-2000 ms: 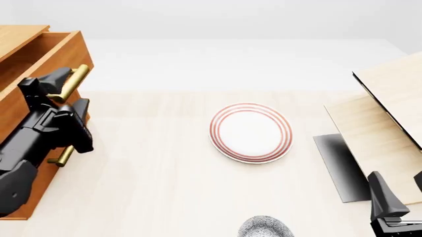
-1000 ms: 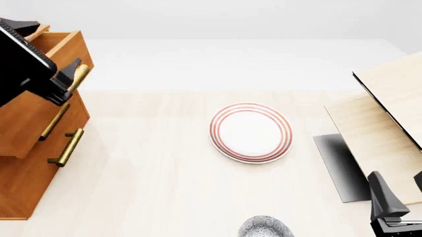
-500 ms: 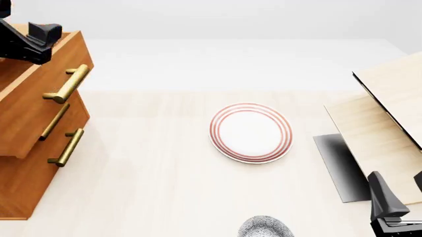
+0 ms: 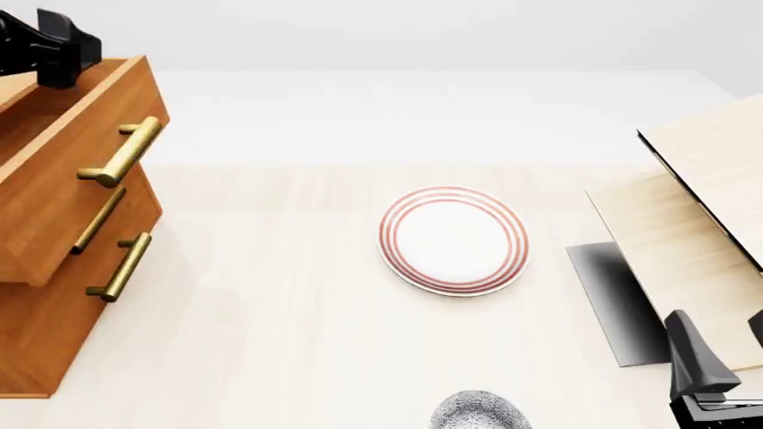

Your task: Open the top drawer of the cabinet and put the bowl in it.

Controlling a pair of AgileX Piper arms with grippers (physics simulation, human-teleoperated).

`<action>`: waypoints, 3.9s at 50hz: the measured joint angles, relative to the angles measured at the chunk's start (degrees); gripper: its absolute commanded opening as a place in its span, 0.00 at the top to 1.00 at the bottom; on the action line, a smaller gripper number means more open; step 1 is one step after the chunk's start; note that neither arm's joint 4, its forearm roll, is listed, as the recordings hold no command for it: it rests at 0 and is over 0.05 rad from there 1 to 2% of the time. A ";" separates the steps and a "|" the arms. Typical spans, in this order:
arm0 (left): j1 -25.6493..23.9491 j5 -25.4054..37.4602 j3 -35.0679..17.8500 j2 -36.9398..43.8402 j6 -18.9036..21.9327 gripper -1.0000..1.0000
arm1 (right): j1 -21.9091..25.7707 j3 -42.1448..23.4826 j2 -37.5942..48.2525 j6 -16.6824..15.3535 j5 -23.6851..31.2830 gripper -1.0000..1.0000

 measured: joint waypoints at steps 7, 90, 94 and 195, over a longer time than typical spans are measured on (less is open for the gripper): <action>0.59 4.07 -3.39 2.40 -2.28 0.00 | 0.00 0.00 0.00 0.00 0.00 0.00; 3.50 17.01 -8.86 9.90 -12.60 0.00 | 0.00 0.00 -0.02 -0.01 0.00 0.00; 3.58 16.50 -8.40 10.04 -12.61 0.00 | 0.00 0.00 -0.01 -0.01 0.00 0.00; -7.54 14.50 -5.00 14.55 -14.58 0.00 | 0.00 0.00 -0.01 0.00 0.00 0.00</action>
